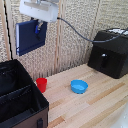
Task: Discover the targeted book and set your gripper to the appropriate amplitude. Smoothly guide your gripper in the direction of the book and snatch it firmly. Search for the back section of the caddy. Move the held book towards the back section and lightly deposit it inside.
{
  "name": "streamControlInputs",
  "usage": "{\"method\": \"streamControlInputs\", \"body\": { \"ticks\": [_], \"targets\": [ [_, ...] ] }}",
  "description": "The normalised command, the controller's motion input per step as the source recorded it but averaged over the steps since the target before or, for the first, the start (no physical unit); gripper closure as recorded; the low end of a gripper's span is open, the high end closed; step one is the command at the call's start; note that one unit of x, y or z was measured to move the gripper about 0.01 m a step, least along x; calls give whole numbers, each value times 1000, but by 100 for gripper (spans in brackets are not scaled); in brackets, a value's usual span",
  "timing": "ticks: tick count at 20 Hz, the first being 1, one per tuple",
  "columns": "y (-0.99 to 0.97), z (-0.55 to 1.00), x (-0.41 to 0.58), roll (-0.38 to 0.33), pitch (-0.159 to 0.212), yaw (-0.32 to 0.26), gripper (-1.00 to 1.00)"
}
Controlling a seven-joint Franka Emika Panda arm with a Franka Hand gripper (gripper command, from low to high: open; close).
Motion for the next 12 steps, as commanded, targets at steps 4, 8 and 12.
{"method": "streamControlInputs", "body": {
  "ticks": [4, 8, 12],
  "targets": [
    [846, 164, 156, 27, 56, -67, 100],
    [874, 229, 139, 0, 16, -73, 100],
    [874, 238, 139, 0, 14, -74, 100]
  ]
}}
